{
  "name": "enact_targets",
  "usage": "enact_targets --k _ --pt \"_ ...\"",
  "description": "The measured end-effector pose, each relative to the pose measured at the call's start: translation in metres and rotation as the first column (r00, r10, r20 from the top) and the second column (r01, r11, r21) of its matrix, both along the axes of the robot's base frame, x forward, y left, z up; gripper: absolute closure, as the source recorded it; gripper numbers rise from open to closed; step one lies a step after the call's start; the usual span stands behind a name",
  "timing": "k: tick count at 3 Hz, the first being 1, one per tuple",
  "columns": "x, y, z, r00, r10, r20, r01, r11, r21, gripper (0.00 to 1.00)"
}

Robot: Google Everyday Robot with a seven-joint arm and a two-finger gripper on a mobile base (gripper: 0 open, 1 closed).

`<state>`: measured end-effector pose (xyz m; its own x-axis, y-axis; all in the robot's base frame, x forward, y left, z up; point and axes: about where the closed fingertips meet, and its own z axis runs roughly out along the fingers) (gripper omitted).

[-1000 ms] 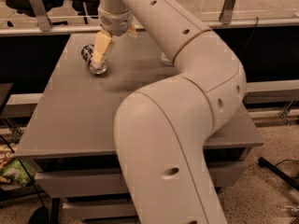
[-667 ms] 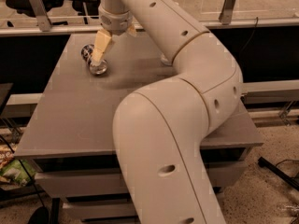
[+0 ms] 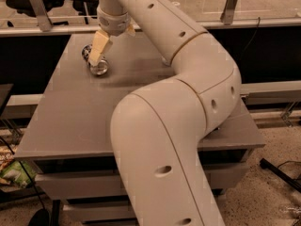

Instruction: Place pepsi can upright

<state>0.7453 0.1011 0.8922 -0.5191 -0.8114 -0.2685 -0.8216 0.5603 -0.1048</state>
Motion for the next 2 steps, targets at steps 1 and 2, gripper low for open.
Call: enact_targets --k 1,2 --pt "0.0070 0.0060 -0.0004 0.9959 -0.091 -0.005 0.091 0.996 -0.001 0.00" --pt "0.0138 0.0148 0.0009 0.9695 -0.243 -0.031 0.244 0.969 0.032 0.00"
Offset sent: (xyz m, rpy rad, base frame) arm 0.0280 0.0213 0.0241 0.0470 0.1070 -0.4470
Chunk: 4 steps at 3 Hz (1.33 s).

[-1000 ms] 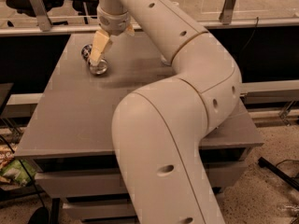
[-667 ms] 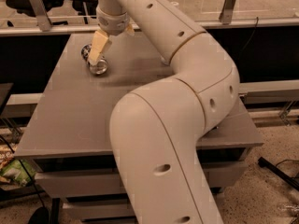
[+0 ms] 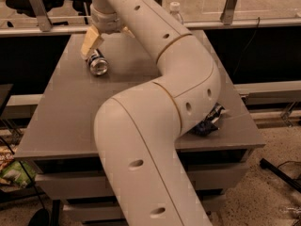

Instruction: Place pepsi can upright

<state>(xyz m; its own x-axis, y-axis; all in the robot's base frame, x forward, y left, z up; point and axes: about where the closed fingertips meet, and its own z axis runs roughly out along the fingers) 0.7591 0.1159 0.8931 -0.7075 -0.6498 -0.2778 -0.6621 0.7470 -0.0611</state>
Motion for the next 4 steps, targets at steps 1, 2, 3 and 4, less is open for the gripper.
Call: enact_targets --k 1,2,3,4 --pt "0.003 0.013 0.001 0.9965 -0.081 -0.018 0.082 0.996 0.044 0.00" --pt "0.003 0.030 -0.009 0.9912 -0.119 -0.057 0.123 0.990 0.073 0.00" --pt "0.003 0.044 -0.026 0.9857 -0.136 -0.099 0.145 0.986 0.085 0.00" --pt "0.004 0.053 -0.040 0.9796 -0.157 -0.125 0.168 0.982 0.082 0.00"
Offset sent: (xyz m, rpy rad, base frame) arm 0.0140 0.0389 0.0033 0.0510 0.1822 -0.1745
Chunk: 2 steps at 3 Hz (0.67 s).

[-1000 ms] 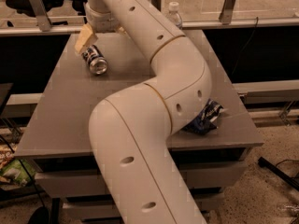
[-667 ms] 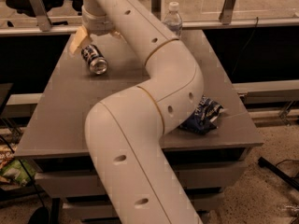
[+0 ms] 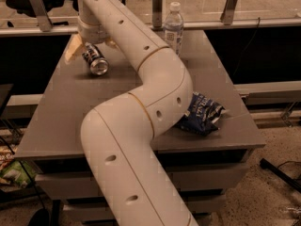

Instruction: Place pepsi can upright

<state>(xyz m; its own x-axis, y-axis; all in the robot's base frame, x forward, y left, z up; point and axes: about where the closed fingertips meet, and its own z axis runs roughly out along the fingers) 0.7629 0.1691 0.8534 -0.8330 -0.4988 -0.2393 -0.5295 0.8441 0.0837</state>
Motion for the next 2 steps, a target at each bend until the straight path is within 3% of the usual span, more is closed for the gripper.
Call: enact_targets --k 1,2 --pt "0.0024 0.0043 -0.0056 0.9999 -0.017 -0.002 0.017 1.000 -0.013 0.00" --pt "0.0063 0.0007 -0.0068 0.9995 -0.028 0.011 0.028 0.999 -0.035 0.13"
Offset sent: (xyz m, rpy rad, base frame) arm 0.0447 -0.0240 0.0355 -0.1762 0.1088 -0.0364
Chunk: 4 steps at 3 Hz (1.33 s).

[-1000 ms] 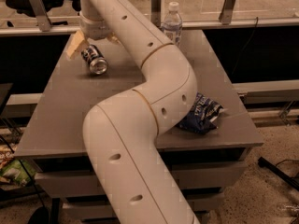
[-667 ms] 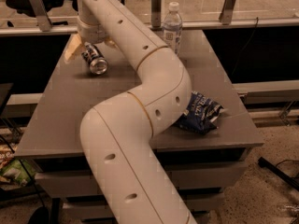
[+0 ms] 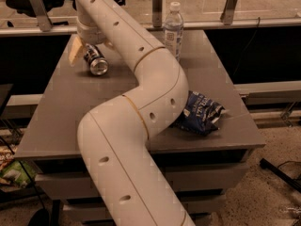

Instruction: Place pepsi can upright

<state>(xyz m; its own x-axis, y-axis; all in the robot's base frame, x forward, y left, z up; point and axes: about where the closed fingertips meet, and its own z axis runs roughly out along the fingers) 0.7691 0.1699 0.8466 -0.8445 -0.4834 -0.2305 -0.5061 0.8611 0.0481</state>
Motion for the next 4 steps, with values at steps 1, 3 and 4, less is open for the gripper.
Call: enact_targets --k 1,3,4 --pt "0.003 -0.009 -0.001 0.9999 -0.015 0.007 0.015 1.000 -0.021 0.35" --pt "0.011 -0.010 0.022 0.9954 0.040 0.087 -0.035 0.998 -0.055 0.97" --pt "0.013 -0.004 0.041 0.9820 0.122 0.144 -0.112 0.991 -0.076 1.00"
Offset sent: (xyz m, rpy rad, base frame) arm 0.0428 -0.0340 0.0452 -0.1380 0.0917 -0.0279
